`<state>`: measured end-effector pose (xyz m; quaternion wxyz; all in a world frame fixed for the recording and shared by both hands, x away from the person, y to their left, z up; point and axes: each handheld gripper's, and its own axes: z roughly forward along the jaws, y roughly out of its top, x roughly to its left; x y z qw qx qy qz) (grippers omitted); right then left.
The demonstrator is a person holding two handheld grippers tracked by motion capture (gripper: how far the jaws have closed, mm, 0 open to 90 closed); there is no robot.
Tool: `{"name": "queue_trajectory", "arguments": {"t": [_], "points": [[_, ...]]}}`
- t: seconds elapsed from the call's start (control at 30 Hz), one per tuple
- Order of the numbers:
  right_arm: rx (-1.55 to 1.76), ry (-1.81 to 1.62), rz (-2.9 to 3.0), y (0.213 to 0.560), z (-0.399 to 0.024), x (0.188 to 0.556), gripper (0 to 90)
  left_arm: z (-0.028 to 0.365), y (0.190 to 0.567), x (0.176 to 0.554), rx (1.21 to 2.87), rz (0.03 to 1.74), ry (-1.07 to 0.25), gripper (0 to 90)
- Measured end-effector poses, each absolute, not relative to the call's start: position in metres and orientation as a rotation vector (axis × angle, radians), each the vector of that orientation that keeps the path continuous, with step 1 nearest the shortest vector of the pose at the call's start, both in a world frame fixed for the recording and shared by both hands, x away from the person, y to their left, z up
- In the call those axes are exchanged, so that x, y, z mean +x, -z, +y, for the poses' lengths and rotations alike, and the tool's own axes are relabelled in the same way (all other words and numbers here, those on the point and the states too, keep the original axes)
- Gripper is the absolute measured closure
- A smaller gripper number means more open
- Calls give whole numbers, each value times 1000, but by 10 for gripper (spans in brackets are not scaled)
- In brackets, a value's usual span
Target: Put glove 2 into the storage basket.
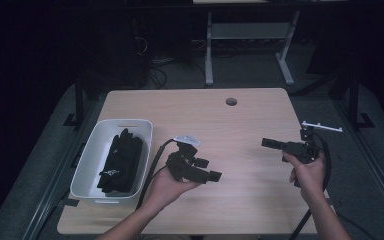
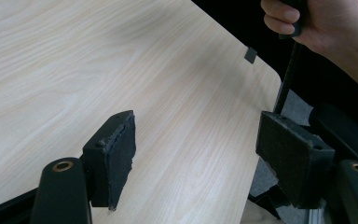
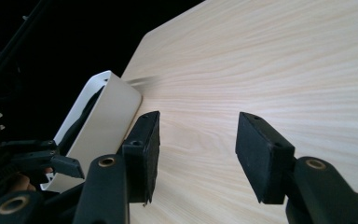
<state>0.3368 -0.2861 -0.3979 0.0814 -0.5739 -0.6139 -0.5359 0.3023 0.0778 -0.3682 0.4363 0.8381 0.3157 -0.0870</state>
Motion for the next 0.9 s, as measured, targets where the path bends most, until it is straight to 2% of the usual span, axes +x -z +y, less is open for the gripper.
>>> {"name": "queue_trajectory", "arguments": {"t": [0.9], "points": [[-1808, 1536, -1805, 440, -318, 306, 471, 59, 398, 292, 2129, 754, 267, 276]]}}
